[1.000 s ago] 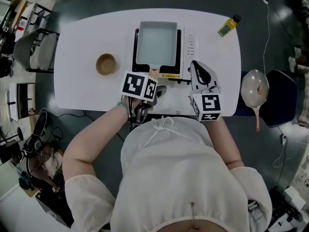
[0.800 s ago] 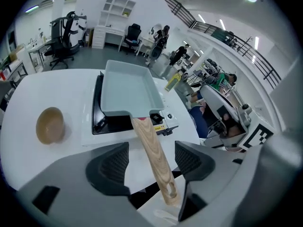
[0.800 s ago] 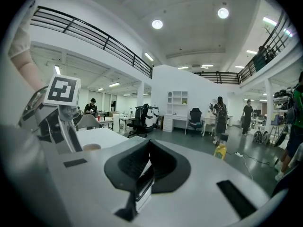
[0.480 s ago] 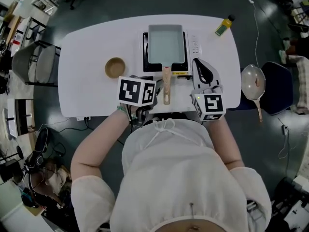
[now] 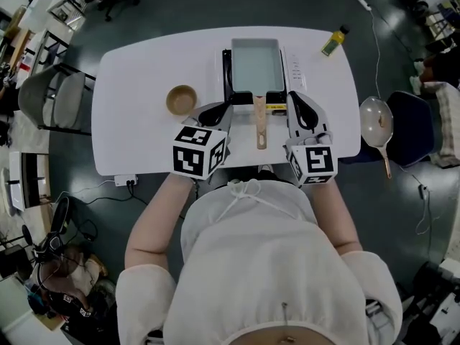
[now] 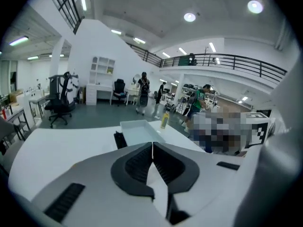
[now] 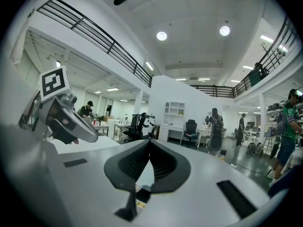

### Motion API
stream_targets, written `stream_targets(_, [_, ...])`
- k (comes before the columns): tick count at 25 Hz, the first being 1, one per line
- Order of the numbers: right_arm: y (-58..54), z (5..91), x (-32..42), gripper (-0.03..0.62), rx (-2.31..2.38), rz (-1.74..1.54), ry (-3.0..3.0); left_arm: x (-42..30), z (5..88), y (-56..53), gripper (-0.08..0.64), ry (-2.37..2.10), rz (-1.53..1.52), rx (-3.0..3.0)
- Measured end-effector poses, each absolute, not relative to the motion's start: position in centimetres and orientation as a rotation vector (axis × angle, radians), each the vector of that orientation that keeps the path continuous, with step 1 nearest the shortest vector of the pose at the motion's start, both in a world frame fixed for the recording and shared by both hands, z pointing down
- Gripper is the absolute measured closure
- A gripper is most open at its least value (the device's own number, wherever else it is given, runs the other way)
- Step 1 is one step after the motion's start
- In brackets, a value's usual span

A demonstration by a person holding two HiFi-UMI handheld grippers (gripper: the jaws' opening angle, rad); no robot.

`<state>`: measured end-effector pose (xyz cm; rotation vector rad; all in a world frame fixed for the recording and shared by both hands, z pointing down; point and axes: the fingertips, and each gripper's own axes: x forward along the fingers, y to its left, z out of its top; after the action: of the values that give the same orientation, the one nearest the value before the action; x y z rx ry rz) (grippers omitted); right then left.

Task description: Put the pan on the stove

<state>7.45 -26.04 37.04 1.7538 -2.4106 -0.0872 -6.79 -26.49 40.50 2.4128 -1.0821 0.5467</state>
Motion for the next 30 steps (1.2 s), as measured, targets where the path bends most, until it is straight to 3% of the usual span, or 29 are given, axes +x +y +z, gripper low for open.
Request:
stream_targets(15, [-23.1, 35.5, 4.3, 0.589, 1.768, -0.224, -2.429, -12.8, 35.2, -25.8, 0.533, -1.288, 0.124, 2.819])
stream_targets(30, [-21.5, 35.1, 2.2, 0.591, 1.742, -0.216, -2.455, -13.5, 32.3, -23.8, 0.532, -1.286, 0.054, 2.900])
